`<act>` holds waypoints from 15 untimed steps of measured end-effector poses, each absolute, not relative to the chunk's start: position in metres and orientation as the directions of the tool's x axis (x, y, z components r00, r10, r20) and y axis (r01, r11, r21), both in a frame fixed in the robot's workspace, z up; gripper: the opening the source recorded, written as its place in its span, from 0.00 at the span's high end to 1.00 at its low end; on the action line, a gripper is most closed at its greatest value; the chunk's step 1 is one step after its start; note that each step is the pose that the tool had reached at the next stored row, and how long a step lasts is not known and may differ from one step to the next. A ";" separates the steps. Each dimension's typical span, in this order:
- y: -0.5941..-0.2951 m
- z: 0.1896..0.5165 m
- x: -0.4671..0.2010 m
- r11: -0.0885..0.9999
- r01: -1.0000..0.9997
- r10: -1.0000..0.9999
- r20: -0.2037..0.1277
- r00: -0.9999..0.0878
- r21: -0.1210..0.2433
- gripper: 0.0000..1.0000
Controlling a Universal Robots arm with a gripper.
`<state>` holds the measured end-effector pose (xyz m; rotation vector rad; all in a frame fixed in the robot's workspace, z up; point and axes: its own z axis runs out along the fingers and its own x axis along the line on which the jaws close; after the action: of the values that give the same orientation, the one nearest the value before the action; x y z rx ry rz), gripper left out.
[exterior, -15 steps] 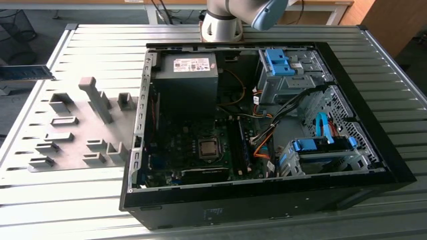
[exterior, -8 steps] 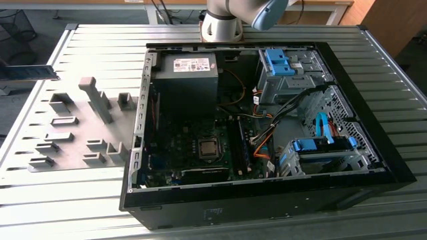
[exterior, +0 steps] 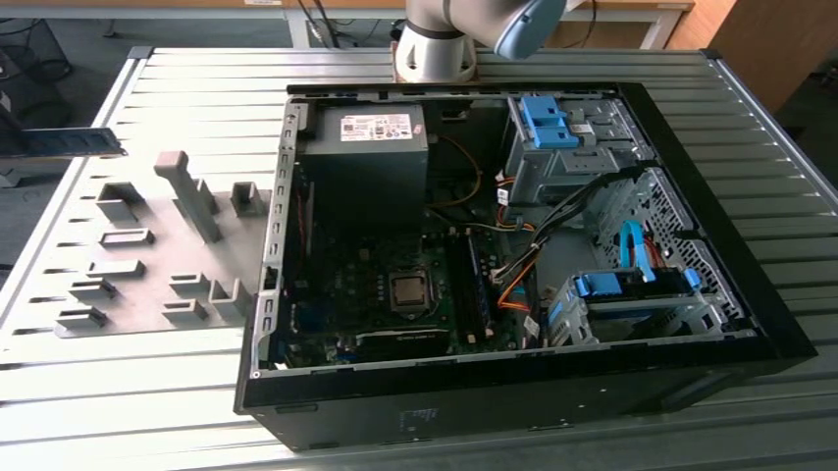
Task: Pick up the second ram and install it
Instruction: 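Pick up the second ram and move it above second insertion slot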
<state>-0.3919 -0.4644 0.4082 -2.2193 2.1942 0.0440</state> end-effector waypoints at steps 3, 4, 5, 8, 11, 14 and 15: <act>-0.464 0.408 -0.389 -0.011 -1.000 -0.999 -0.034 0.011 0.005 0.86; -0.464 0.408 -0.388 -0.011 -1.000 -0.999 -0.034 0.011 0.005 0.86; -0.464 0.408 -0.387 -0.011 -1.000 -0.999 -0.034 0.011 0.005 0.86; -0.464 0.408 -0.385 -0.011 -1.000 -0.999 -0.034 0.011 0.005 0.86; -0.464 0.408 -0.382 -0.011 -1.000 -0.999 -0.034 0.011 0.005 0.86; -0.464 0.408 -0.380 -0.011 -1.000 -0.999 -0.034 0.011 0.005 0.86; -0.464 0.408 -0.379 -0.011 -1.000 -0.999 -0.034 0.011 0.005 0.86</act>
<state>-0.3790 -0.4644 0.4082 -2.2193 2.1941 0.0440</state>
